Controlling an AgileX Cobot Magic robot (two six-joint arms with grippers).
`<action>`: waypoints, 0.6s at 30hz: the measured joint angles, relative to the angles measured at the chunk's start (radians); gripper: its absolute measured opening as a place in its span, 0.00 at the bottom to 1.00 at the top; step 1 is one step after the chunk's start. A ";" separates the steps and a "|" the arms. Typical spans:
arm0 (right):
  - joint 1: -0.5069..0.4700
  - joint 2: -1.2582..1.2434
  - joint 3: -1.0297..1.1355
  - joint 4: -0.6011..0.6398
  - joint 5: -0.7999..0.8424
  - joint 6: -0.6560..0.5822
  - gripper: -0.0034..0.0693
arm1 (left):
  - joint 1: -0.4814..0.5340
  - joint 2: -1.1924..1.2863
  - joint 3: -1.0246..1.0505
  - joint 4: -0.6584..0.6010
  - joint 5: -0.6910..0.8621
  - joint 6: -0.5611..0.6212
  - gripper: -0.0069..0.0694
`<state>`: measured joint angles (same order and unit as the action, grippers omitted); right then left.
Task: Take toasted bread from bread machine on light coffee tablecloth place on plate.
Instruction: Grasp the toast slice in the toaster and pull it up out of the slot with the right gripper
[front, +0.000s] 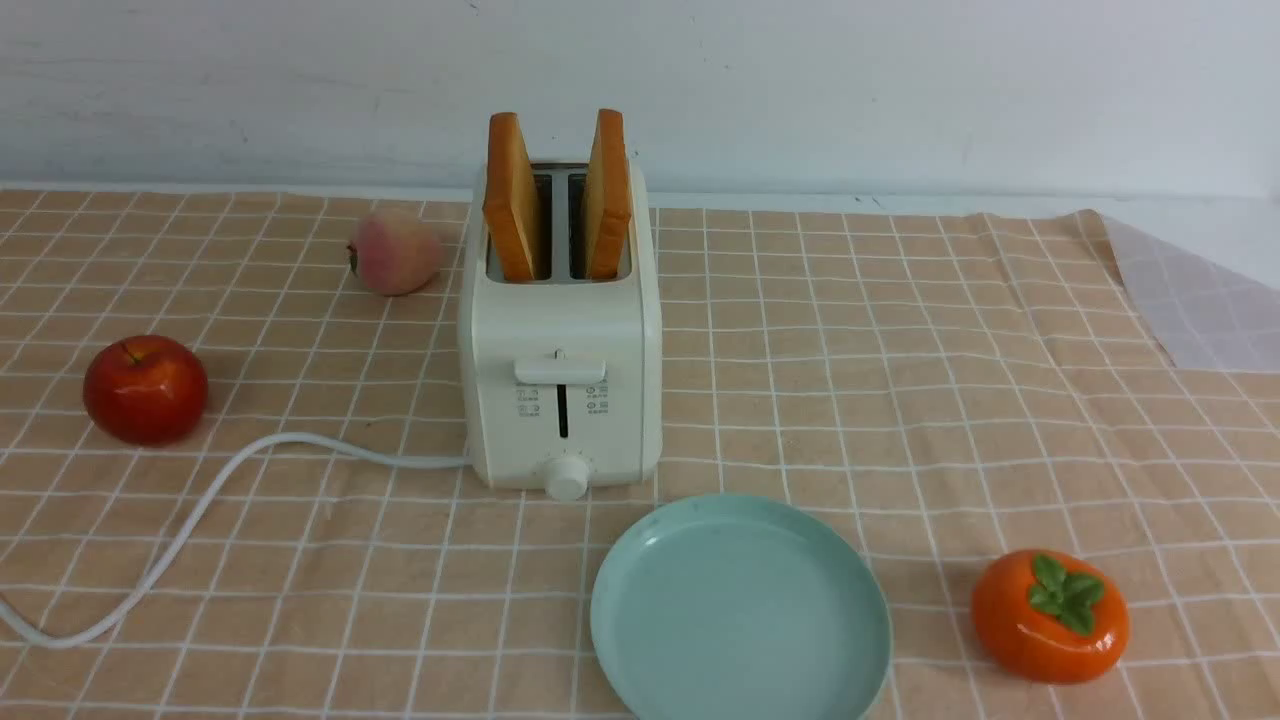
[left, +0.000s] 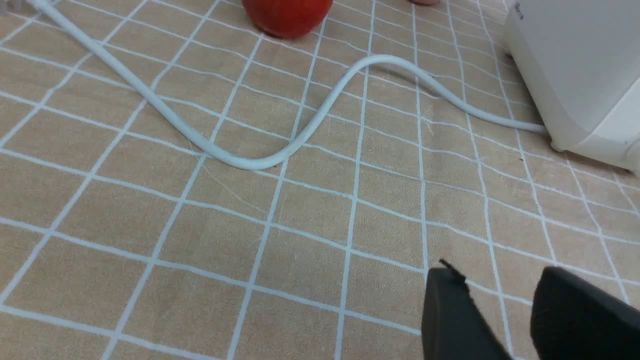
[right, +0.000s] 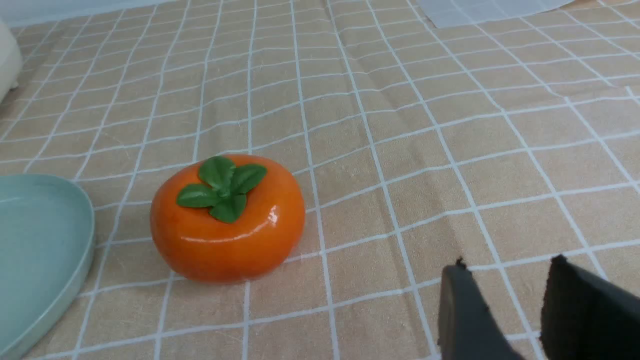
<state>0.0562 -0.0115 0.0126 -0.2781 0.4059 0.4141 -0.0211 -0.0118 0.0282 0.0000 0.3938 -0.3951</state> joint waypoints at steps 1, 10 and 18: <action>0.000 0.000 0.000 -0.001 0.000 0.000 0.38 | 0.000 0.000 0.000 0.000 0.000 0.000 0.40; 0.000 0.000 0.000 -0.022 0.000 0.000 0.38 | 0.000 0.000 0.000 0.000 0.000 0.000 0.40; 0.000 0.000 0.000 -0.043 0.000 0.000 0.38 | 0.000 0.000 0.000 0.020 0.000 0.013 0.40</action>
<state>0.0562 -0.0115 0.0126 -0.3207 0.4059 0.4141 -0.0211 -0.0118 0.0282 0.0205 0.3938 -0.3822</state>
